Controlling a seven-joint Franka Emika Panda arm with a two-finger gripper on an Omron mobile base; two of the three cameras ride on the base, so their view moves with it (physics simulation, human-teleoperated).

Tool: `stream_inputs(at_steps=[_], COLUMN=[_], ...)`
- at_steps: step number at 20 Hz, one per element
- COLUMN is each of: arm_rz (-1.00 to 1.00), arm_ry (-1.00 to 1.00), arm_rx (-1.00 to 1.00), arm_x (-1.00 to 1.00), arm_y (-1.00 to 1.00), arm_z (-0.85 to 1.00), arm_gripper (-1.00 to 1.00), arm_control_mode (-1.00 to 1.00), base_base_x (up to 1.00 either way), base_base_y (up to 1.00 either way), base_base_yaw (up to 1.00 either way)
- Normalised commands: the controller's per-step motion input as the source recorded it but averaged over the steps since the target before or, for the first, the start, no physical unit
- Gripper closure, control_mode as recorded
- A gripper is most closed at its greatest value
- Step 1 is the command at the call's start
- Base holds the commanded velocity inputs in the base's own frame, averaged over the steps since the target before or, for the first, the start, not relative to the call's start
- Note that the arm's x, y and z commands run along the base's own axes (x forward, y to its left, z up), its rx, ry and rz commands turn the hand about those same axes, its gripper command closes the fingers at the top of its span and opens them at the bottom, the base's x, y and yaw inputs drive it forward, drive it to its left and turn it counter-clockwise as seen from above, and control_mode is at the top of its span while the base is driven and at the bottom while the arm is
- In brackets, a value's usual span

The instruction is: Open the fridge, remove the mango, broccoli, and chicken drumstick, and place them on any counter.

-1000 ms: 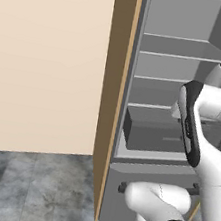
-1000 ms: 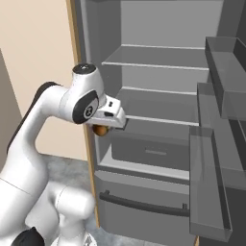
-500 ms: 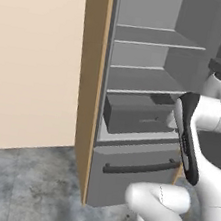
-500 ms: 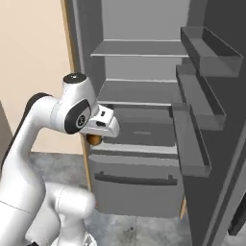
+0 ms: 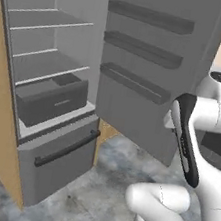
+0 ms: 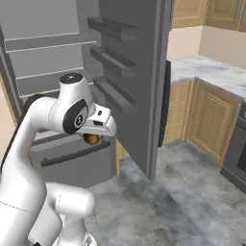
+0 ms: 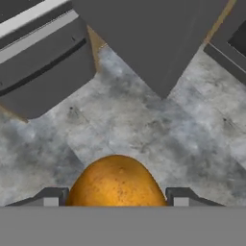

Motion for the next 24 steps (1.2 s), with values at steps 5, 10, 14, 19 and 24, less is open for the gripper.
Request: stream_inputs(at_steps=[5,10,14,19,24], arm_rz=[0.00,0.00,0.00,0.00,0.00], arm_ry=[0.00,0.00,0.00,0.00,0.00], arm_rx=[0.00,0.00,0.00,0.00,0.00], arm_x=[0.00,0.00,0.00,0.00,0.00], arm_y=[0.00,0.00,0.00,0.00,0.00], arm_z=[0.00,0.00,0.00,0.00,0.00], arm_gripper=[1.00,1.00,1.00,1.00,1.00], arm_control_mode=[1.00,1.00,1.00,1.00,1.00], base_base_x=[-0.85,-0.69,-0.49,-0.21,-0.15], base_base_y=[0.22,0.04,-0.01,-0.24,-0.35], base_base_yaw=[-0.86,-0.85,-0.80,-0.81,-0.79])
